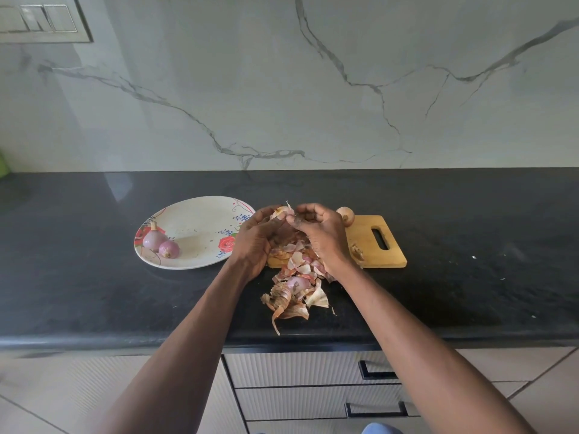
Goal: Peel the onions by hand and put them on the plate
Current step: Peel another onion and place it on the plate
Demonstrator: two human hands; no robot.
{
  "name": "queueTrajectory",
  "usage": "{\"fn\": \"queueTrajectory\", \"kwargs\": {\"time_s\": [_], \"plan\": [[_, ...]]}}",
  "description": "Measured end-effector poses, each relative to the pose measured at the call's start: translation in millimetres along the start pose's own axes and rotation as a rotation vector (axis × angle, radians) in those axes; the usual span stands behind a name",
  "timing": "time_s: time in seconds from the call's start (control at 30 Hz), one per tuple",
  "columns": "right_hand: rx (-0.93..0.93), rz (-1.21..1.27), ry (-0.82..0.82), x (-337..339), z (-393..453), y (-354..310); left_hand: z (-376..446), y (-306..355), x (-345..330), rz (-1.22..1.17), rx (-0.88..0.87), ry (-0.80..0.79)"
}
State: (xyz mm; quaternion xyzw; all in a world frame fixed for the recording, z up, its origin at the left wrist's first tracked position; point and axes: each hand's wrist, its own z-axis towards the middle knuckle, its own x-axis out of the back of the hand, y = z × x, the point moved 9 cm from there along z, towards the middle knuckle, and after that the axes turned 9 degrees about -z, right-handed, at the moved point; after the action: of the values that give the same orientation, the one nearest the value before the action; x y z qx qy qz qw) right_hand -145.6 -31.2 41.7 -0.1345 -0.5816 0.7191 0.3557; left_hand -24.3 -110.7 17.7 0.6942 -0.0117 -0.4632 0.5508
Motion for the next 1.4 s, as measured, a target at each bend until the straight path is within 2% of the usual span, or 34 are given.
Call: {"fn": "queueTrajectory", "kwargs": {"time_s": [0.23, 0.5, 0.57, 0.67, 0.7, 0.9, 1.0, 1.13, 1.23, 1.4], "plan": [[0.031, -0.081, 0.068, 1.9, 2.1, 0.3, 7.2, -3.4, 10.6, 0.101, 0.011, 0.094], [0.011, -0.120, 0.016, -3.7, 7.9, 2.0, 13.2, -5.5, 9.2, 0.126, -0.004, 0.096], [-0.023, 0.002, -0.030, -6.7, 6.2, 3.5, 12.0, -3.0, 7.0, 0.134, -0.007, 0.090], [-0.123, 0.351, -0.141, -14.7, 0.0, 3.2, 8.6, -2.2, 1.7, 0.116, 0.011, 0.072], [-0.140, 0.396, -0.145, -14.8, -1.1, 2.4, 7.4, -2.2, 0.4, 0.100, 0.015, 0.072], [-0.190, 0.379, 0.105, 15.9, -4.8, 6.5, 5.9, 0.0, 5.0, 0.066, 0.012, 0.112], [-0.150, 0.185, 0.173, 30.9, -5.1, 5.3, 7.8, 2.8, 4.7, 0.039, -0.015, 0.101], [-0.009, -0.246, 0.029, 14.6, -9.2, -8.1, 8.3, 5.2, 2.6, 0.051, -0.058, 0.076], [0.065, -0.309, -0.024, 3.3, -14.3, -13.2, 8.9, 6.2, 2.9, 0.068, -0.071, 0.068], [0.237, -0.283, 0.107, 16.2, -11.6, -27.5, 6.3, 4.6, -0.2, 0.098, -0.067, 0.068]]}}
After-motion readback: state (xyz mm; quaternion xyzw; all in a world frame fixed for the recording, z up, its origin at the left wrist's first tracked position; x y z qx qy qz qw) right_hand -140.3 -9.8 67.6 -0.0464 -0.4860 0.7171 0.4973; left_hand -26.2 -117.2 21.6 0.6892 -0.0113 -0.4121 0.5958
